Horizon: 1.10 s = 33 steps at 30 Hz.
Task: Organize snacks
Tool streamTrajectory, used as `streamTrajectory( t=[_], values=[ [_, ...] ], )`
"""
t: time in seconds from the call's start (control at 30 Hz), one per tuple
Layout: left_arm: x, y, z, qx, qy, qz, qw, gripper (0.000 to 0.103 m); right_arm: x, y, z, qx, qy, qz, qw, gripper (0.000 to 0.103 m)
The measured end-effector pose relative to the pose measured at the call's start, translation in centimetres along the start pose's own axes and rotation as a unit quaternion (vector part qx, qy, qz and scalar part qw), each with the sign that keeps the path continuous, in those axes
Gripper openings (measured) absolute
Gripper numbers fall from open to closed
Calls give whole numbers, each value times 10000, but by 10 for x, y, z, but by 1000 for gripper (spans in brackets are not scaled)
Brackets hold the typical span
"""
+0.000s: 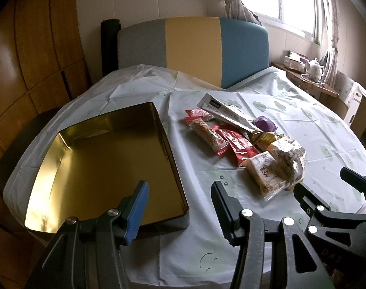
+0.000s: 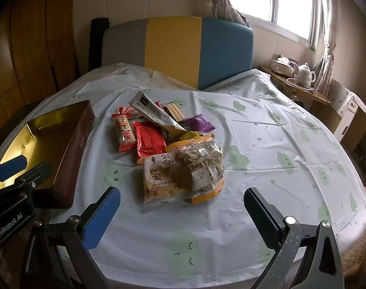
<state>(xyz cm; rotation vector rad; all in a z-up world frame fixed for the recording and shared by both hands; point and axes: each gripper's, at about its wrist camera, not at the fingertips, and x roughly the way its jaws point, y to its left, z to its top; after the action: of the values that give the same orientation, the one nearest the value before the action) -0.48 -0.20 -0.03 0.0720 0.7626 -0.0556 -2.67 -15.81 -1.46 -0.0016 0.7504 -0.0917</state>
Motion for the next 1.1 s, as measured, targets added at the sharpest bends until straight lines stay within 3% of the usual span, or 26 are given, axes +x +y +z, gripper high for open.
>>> streamTrajectory(
  t=[0.83,0.93,1.03,1.1],
  values=[
    [5,-6,1,104,114,-39,9999,55,3,-9,2,119,-43,-17,9999,103],
    [8,-7,0,134,223,-234,9994,55,5,-16,7,133,-46,-3,9999,103],
    [13,-8,2,139,390,-842,9956,56,8,-33,20,231,-5,161,9996,103],
    [17,-11,5,96,588,-1270,9901,61,13,-54,37,371,80,319,9988,103]
  ],
)
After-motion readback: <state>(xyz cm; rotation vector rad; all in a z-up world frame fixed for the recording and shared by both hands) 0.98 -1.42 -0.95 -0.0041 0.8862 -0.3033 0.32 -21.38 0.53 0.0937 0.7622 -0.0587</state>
